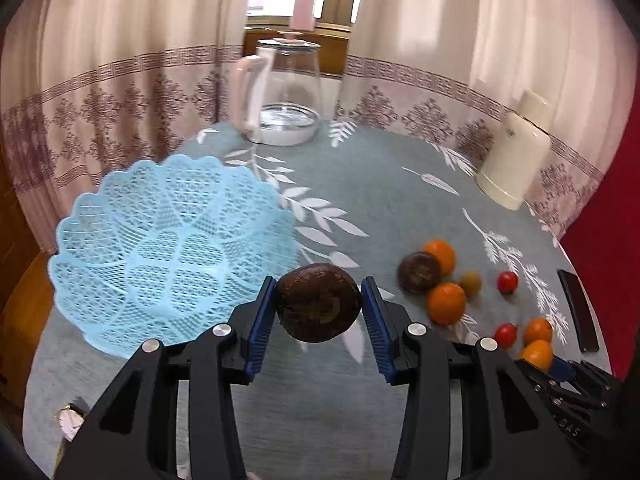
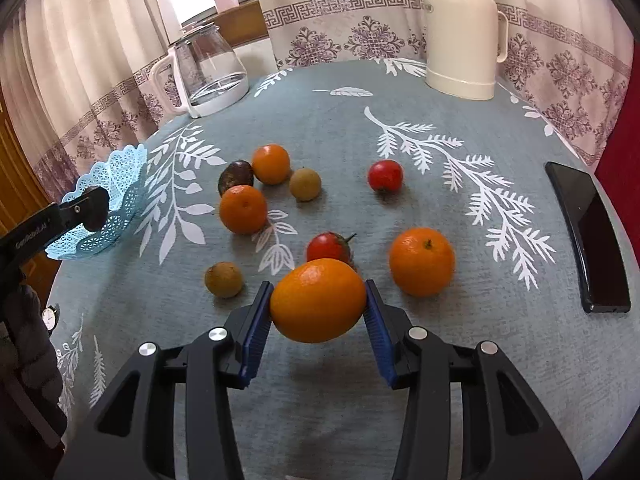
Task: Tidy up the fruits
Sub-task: 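Carry the dark brown fruit into the blue basket and open the left tool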
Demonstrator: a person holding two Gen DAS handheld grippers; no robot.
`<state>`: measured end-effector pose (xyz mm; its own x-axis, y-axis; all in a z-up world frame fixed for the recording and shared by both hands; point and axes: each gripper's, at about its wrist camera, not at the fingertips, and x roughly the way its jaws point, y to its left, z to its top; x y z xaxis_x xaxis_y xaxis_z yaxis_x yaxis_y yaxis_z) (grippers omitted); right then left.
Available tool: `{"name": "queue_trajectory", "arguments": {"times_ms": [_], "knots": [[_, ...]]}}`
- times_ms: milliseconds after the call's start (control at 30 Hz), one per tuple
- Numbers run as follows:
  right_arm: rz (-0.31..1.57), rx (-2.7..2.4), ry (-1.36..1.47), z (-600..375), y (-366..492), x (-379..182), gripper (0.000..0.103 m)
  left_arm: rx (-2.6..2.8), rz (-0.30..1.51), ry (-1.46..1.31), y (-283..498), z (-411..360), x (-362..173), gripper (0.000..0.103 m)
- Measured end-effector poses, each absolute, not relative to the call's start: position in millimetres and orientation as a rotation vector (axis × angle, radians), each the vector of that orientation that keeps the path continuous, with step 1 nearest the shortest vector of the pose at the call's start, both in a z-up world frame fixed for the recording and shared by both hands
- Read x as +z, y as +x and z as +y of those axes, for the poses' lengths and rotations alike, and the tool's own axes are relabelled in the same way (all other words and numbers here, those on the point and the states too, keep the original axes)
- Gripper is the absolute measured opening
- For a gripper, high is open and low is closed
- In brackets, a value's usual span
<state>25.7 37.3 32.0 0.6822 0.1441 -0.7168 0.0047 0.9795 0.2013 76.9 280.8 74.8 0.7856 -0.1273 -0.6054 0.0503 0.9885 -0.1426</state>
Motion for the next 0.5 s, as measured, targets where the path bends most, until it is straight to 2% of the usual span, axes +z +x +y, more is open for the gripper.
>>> {"name": "queue_trajectory", "arguments": {"times_ms": [500], "knots": [[0.811,0.102,0.171,56.5,23.9,40.5,0.045,0.036,0.634,-0.138,83.3,325.1,78.5,0.045]]}}
